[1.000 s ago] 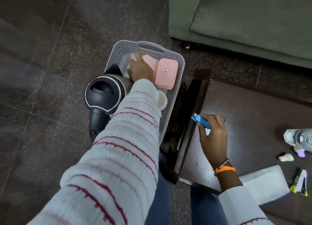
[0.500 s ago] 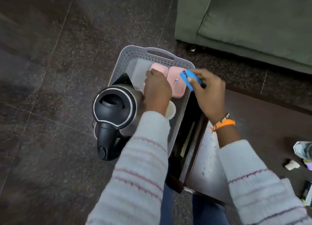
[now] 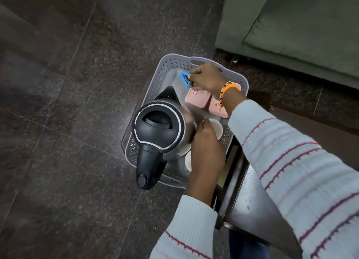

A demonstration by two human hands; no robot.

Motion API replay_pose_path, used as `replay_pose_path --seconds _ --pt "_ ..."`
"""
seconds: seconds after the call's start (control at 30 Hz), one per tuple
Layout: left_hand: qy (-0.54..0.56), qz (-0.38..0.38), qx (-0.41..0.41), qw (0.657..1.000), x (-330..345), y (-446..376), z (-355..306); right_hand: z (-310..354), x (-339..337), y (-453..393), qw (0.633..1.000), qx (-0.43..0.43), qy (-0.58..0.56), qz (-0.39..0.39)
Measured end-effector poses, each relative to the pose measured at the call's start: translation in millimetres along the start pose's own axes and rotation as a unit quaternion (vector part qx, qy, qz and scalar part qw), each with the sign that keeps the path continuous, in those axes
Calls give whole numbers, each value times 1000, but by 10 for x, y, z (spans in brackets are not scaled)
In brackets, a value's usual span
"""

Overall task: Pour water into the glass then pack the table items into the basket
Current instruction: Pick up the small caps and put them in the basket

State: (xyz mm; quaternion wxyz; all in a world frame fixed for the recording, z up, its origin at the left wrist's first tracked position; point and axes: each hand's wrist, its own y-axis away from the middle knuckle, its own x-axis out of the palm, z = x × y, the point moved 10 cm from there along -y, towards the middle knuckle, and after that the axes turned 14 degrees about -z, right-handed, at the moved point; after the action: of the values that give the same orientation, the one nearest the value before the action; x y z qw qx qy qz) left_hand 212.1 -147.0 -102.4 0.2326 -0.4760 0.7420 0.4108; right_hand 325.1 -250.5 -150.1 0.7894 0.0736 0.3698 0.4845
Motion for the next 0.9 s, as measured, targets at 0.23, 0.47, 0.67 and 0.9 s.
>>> replay_pose_path --seconds 0.23,0.47,0.67,0.9 --pt "59 -13 1 998 -12 59 70 -159 -208 336 986 75 -150 13" --pt "199 -58 -8 978 52 350 -81 -759 -825 1169 945 113 -305 -38" --pt "189 -32 18 981 594 956 -292 -1760 -1308 1963 917 170 -347 -101" --pt "94 107 57 988 1781 1934 -634 -3309 -1940 2904 873 279 -357 -182"
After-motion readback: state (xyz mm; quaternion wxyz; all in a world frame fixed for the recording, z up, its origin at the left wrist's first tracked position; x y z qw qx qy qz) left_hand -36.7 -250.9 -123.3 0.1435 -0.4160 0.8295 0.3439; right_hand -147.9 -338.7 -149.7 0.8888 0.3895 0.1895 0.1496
